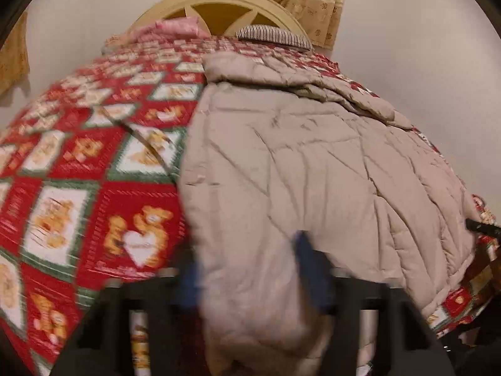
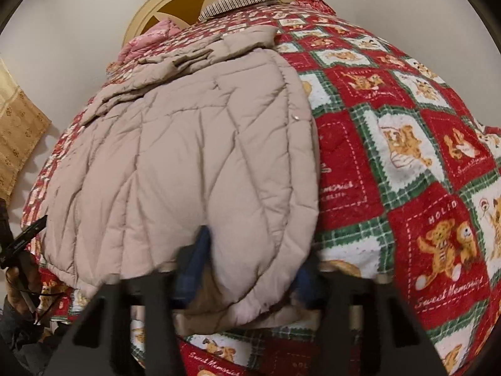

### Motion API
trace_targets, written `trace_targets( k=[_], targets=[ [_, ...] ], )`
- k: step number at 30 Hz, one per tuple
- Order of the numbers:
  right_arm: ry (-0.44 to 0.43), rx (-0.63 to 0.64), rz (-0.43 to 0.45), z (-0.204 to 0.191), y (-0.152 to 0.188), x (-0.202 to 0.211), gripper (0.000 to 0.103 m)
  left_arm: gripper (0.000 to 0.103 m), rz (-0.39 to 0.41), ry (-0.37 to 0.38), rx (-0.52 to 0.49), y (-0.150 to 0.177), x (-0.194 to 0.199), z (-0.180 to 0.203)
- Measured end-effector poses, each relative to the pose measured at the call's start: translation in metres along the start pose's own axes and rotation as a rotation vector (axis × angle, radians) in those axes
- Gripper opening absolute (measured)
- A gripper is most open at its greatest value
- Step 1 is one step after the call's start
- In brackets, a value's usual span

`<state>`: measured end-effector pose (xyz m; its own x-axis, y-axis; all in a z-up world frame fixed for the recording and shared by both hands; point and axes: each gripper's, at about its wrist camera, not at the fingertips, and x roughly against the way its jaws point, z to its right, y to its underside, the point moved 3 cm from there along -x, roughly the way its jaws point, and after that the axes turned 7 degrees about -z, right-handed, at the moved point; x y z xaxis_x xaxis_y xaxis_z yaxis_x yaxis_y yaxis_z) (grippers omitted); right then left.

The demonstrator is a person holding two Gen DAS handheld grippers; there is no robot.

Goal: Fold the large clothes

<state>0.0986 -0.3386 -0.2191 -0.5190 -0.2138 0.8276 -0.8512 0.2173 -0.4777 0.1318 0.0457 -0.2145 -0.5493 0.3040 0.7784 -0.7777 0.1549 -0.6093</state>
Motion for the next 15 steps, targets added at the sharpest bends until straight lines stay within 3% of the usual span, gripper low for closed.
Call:
trace_targets(
  k=[1, 4, 15],
  targets=[
    [-0.013, 0.000, 0.004, -0.001, 0.000, 0.003, 0.022, 0.017, 0.018, -0.012, -0.025, -0.001, 0.007, 0.002],
    [-0.042, 0.013, 0.019, -0.005, 0.001, 0.017, 0.016, 0.012, 0.082, 0.018, -0.042, -0.004, 0.036, 0.002],
    [-0.297, 0.005, 0.129, -0.015, 0.018, 0.121, 0.012, 0.010, 0.282, 0.273, -0.006, -0.021, 0.160, 0.005]
  ],
)
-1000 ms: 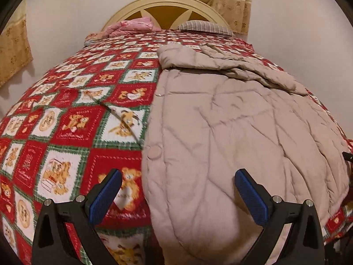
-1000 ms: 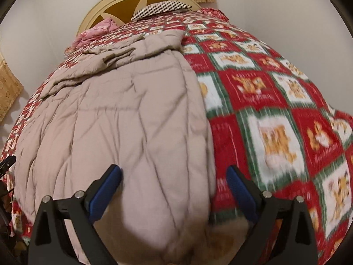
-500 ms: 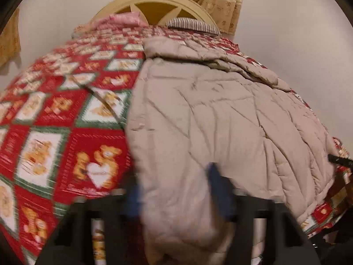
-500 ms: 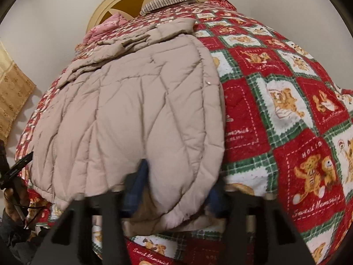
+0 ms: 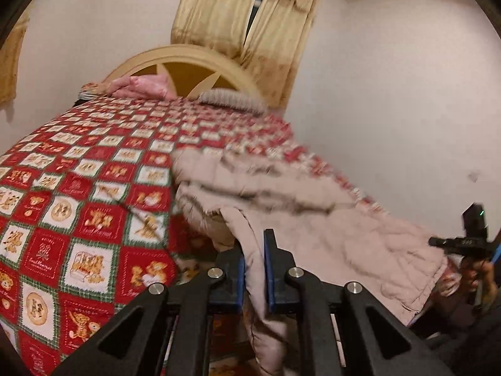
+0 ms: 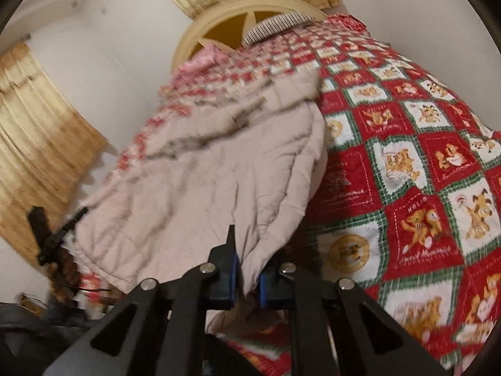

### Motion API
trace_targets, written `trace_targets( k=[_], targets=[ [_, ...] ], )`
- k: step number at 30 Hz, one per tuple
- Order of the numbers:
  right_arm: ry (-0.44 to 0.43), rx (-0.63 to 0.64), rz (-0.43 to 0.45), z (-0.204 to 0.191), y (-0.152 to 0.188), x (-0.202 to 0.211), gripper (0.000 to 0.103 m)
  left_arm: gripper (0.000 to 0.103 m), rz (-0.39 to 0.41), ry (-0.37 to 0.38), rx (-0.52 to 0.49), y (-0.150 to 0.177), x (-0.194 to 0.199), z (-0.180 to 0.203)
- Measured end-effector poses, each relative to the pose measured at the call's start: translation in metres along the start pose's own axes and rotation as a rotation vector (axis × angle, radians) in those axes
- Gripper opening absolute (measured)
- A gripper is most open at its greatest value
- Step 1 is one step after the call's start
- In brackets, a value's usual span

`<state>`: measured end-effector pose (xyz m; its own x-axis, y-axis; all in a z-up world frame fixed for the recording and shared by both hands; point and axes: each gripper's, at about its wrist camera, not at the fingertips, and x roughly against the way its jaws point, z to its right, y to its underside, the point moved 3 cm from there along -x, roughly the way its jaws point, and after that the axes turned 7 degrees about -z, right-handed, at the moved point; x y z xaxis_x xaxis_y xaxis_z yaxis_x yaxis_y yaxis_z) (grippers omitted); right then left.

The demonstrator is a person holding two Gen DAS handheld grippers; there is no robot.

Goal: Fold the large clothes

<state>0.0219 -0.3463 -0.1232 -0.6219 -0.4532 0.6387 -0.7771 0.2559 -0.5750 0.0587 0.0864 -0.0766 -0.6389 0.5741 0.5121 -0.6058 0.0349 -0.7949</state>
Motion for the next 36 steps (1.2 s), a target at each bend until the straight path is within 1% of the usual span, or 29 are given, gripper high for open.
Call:
trace_targets(
  k=[1, 3, 5, 7, 8, 10, 12, 13, 15, 16, 18, 19, 20, 21, 22, 23, 24, 26, 27, 28, 30, 31, 32, 33, 34, 35, 36],
  targets=[
    [-0.022, -0.002, 0.022, -0.004, -0.001, 0.012, 0.012, 0.010, 0.025, 0.043, 0.004, -0.009, 0.011, 0.004],
    [-0.066, -0.007, 0.081, -0.012, -0.007, 0.036, 0.012, 0.010, 0.065, 0.078, 0.002, -0.023, 0.024, 0.011],
    [-0.109, -0.023, 0.143, -0.016, -0.022, 0.056, 0.012, 0.010, 0.083, 0.104, -0.026, -0.042, 0.025, 0.016],
    [-0.135, -0.029, 0.186, -0.017, -0.044, 0.065, 0.012, 0.010, 0.094, 0.093, -0.062, -0.065, 0.014, 0.016],
    [-0.152, -0.042, 0.206, -0.016, -0.062, 0.065, 0.012, 0.010, 0.096, 0.087, -0.074, -0.078, 0.004, 0.013],
    [-0.167, -0.062, 0.236, -0.013, -0.095, 0.060, 0.011, 0.010, 0.092, 0.078, -0.077, -0.104, -0.018, 0.006],
    [-0.173, -0.091, 0.256, -0.005, -0.134, 0.047, 0.011, 0.011, 0.069, 0.075, -0.051, -0.129, -0.041, -0.007],
    [-0.171, -0.107, 0.262, -0.002, -0.150, 0.039, 0.011, 0.014, 0.058, 0.081, -0.026, -0.142, -0.052, -0.015],
    [-0.161, -0.129, 0.266, 0.001, -0.172, 0.027, 0.011, 0.015, 0.036, 0.098, 0.026, -0.167, -0.069, -0.032],
    [-0.154, -0.146, 0.266, 0.004, -0.189, 0.015, 0.011, 0.015, 0.030, 0.101, 0.044, -0.174, -0.074, -0.037],
    [-0.137, -0.181, 0.262, 0.013, -0.210, -0.002, 0.011, 0.018, 0.019, 0.114, 0.078, -0.190, -0.082, -0.049],
    [-0.128, -0.191, 0.260, 0.016, -0.216, -0.005, 0.011, 0.026, 0.034, 0.096, 0.089, -0.196, -0.081, -0.055],
    [-0.109, -0.200, 0.259, 0.021, -0.224, -0.013, 0.011, 0.034, 0.071, 0.048, 0.095, -0.201, -0.077, -0.060],
    [-0.096, -0.214, 0.252, 0.025, -0.232, -0.021, 0.011, 0.059, 0.115, 0.006, 0.106, -0.207, -0.070, -0.067],
    [-0.086, -0.232, 0.241, 0.032, -0.241, -0.033, 0.011, 0.082, 0.145, -0.019, 0.124, -0.210, -0.067, -0.073],
    [-0.077, -0.240, 0.237, 0.035, -0.246, -0.042, 0.011, 0.085, 0.198, -0.064, 0.152, -0.212, -0.063, -0.079],
    [-0.065, -0.250, 0.231, 0.039, -0.251, -0.050, 0.011, 0.085, 0.226, -0.092, 0.154, -0.213, -0.063, -0.080],
    [-0.018, -0.256, 0.226, 0.045, -0.262, -0.073, 0.011, 0.085, 0.217, -0.161, 0.106, -0.216, -0.079, -0.069],
    [-0.007, -0.264, 0.224, 0.047, -0.267, -0.083, 0.011, 0.085, 0.210, -0.200, 0.067, -0.215, -0.095, -0.056],
    [0.010, -0.279, 0.217, 0.052, -0.272, -0.099, 0.011, 0.085, 0.205, -0.217, 0.030, -0.214, -0.110, -0.045],
    [0.044, -0.296, 0.215, 0.057, -0.278, -0.117, 0.011, 0.085, 0.187, -0.253, -0.074, -0.208, -0.152, -0.014],
    [0.057, -0.317, 0.205, 0.062, -0.282, -0.131, 0.011, 0.085, 0.173, -0.269, -0.147, -0.201, -0.181, 0.008],
    [0.069, -0.324, 0.198, 0.065, -0.284, -0.141, 0.011, 0.085, 0.159, -0.272, -0.199, -0.198, -0.200, 0.023],
    [0.080, -0.330, 0.196, 0.067, -0.286, -0.149, 0.012, 0.085, 0.133, -0.283, -0.277, -0.190, -0.229, 0.043],
    [0.084, -0.345, 0.192, 0.072, -0.289, -0.159, 0.012, 0.085, 0.121, -0.302, -0.337, -0.185, -0.250, 0.056],
    [0.086, -0.357, 0.188, 0.075, -0.291, -0.166, 0.015, 0.085, 0.108, -0.332, -0.417, -0.175, -0.275, 0.071],
    [0.096, -0.369, 0.187, 0.079, -0.293, -0.172, 0.024, 0.085, 0.082, -0.357, -0.478, -0.168, -0.299, 0.081]
  ],
)
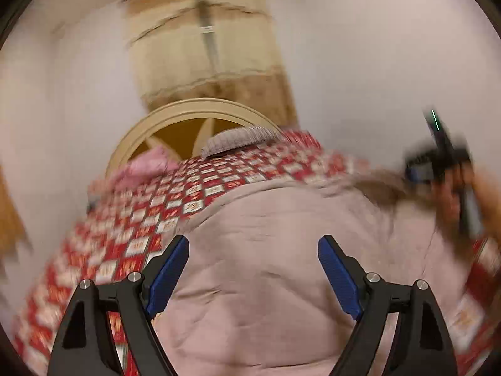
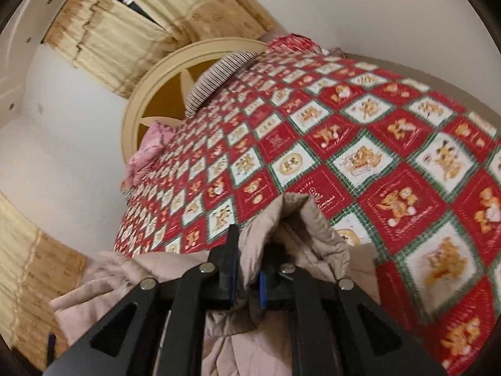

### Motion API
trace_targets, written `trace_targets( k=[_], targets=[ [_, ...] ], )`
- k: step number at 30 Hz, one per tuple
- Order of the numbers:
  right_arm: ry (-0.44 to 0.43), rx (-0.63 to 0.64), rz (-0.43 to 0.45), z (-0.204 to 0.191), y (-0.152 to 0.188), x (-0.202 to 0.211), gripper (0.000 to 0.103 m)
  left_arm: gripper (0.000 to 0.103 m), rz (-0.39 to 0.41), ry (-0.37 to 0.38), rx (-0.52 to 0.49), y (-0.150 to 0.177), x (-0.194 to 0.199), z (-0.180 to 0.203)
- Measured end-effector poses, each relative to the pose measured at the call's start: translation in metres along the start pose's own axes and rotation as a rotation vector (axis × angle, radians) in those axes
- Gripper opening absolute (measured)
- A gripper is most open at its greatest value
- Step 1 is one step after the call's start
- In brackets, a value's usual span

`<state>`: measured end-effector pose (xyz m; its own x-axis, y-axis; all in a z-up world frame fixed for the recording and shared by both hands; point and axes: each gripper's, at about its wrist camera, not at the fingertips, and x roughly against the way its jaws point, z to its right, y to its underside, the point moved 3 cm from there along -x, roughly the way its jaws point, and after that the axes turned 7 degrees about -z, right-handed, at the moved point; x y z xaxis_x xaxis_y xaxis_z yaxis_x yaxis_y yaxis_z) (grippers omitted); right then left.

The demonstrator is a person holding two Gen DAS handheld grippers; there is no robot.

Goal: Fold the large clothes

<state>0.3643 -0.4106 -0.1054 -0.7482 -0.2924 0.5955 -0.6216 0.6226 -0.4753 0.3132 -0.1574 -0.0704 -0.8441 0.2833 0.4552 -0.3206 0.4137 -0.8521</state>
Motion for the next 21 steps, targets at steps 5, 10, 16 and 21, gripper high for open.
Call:
trace_targets(
  k=[5, 10, 16, 21],
  targets=[
    [0.063, 0.142, 0.109, -0.028, 0.021, 0.000, 0.103, 0.085, -0.120, -0.207, -0.161, 0.009, -0.093, 0.032],
    [0.074, 0.523, 0.105, -0.089, 0.076, -0.019, 0.101, 0.085, -0.278, -0.239, -0.088, 0.014, -0.155, 0.007],
    [0.161, 0.616, 0.004, -0.092, 0.102, -0.075, 0.098, 0.099, -0.346, -0.220, 0.059, 0.042, -0.179, -0.011],
    [0.156, 0.548, -0.037, -0.072, 0.100, -0.093, 0.097, 0.102, -0.379, -0.177, 0.144, 0.050, -0.194, -0.019]
  ],
)
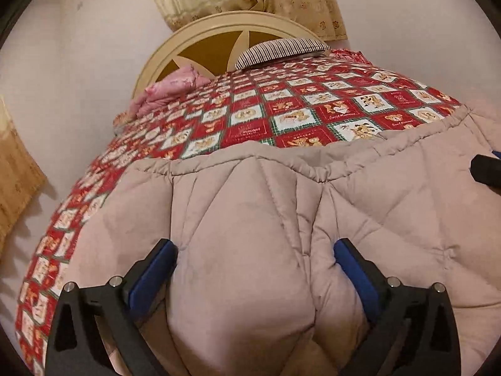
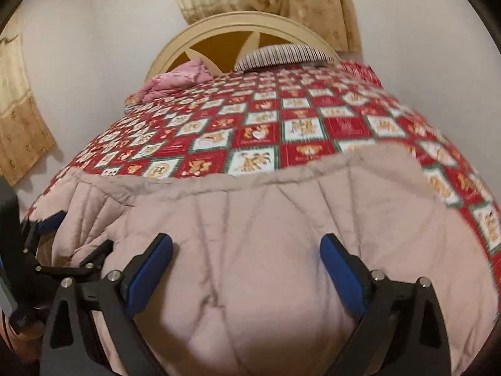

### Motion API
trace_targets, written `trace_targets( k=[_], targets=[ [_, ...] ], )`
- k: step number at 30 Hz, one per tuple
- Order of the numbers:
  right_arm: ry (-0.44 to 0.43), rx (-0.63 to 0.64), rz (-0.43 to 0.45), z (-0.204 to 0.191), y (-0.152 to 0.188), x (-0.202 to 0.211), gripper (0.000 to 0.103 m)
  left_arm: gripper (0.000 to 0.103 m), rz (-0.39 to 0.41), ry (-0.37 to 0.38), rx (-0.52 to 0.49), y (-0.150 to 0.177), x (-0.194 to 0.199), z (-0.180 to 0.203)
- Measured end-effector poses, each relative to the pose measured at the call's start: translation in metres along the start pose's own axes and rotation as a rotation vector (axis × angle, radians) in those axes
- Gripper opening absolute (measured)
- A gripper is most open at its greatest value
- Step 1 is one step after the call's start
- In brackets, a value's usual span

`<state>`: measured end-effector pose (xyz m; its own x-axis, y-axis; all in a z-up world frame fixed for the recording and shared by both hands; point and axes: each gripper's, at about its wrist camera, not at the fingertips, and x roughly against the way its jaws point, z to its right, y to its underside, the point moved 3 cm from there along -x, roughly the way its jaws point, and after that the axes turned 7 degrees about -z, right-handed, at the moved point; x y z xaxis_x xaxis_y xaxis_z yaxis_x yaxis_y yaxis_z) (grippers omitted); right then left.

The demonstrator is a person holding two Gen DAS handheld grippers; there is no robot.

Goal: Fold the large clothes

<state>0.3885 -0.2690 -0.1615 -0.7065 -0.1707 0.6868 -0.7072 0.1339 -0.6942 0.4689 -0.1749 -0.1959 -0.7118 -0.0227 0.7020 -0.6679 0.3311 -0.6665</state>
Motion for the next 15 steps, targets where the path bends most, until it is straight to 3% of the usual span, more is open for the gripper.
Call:
trace_targets(
  k=[15],
  targets=[
    [0.083, 0.015, -0.091, -0.002, 0.009, -0.033, 0.099, 0.102, -0.043, 0.013, 0.003, -0.002, -0.013, 0.004]
  ],
)
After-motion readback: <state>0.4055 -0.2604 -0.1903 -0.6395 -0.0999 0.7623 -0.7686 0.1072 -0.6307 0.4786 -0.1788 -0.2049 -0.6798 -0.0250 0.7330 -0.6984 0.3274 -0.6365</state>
